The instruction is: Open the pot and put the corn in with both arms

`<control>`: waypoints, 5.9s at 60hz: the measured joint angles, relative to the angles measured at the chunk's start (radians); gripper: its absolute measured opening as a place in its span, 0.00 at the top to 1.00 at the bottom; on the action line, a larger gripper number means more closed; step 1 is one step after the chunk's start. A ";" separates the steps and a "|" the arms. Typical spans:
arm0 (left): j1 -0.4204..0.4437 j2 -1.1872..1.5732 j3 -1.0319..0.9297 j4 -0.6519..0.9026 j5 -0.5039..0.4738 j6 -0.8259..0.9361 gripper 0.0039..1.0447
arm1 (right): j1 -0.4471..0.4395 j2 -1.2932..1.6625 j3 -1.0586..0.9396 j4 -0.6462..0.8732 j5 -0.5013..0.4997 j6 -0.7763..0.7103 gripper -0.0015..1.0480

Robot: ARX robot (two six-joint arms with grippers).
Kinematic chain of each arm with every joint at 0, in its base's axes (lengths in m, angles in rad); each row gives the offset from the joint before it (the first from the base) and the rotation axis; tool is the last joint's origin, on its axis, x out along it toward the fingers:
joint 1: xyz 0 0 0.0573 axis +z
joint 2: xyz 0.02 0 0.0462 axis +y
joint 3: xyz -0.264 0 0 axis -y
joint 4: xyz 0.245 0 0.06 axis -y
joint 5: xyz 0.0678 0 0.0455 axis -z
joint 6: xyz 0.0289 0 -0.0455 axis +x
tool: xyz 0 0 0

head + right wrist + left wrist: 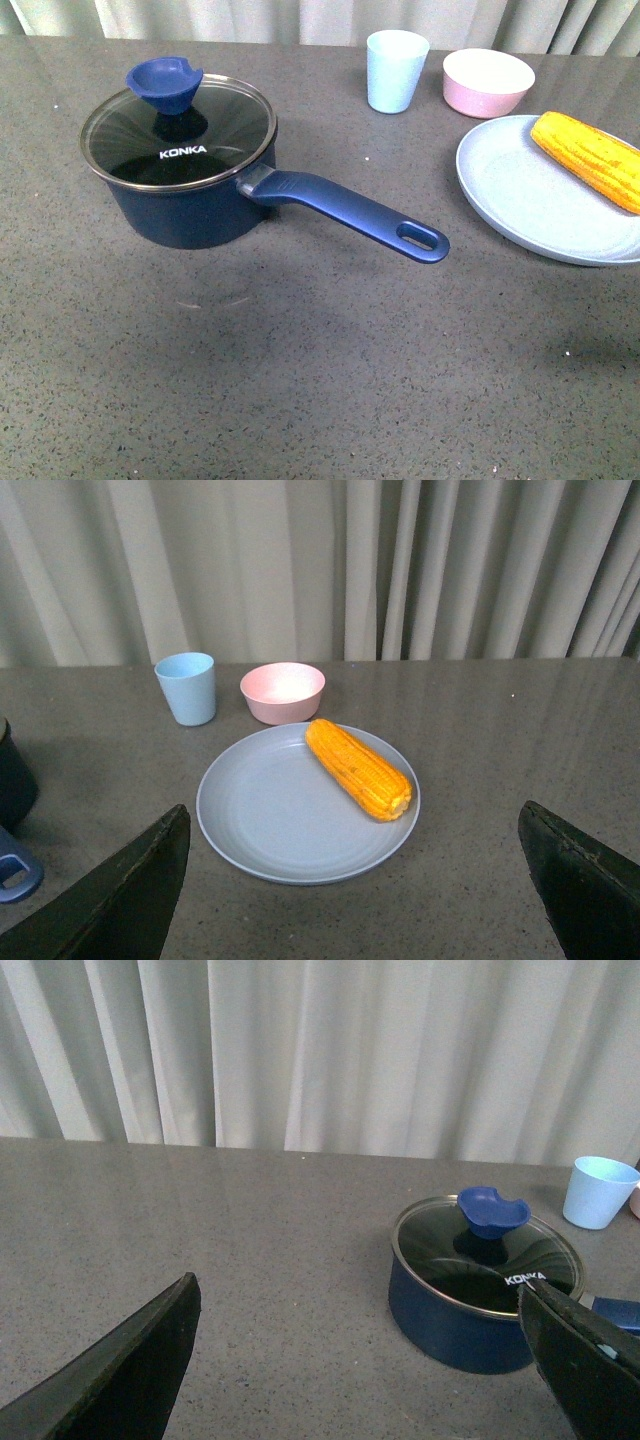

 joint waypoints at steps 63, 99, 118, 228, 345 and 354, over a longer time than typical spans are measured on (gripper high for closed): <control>0.103 0.849 0.341 0.018 0.265 0.072 0.08 | 0.000 0.000 0.000 0.000 0.000 0.000 0.09; -0.158 1.543 0.671 0.395 0.164 -0.017 0.08 | 0.000 0.000 0.000 0.000 0.000 0.000 0.09; -0.205 1.646 0.734 0.439 0.116 -0.019 0.08 | 0.000 0.000 0.000 0.000 0.000 0.000 0.09; -0.248 1.912 0.903 0.556 0.026 -0.016 0.08 | 0.000 0.000 0.000 0.000 0.000 0.000 0.09; 0.178 1.919 0.944 0.551 0.026 -0.013 0.42 | 0.000 0.000 0.000 0.000 0.000 0.000 0.09; 0.180 1.976 0.943 0.610 0.030 -0.011 0.42 | 0.000 0.000 0.000 0.000 0.000 0.000 0.09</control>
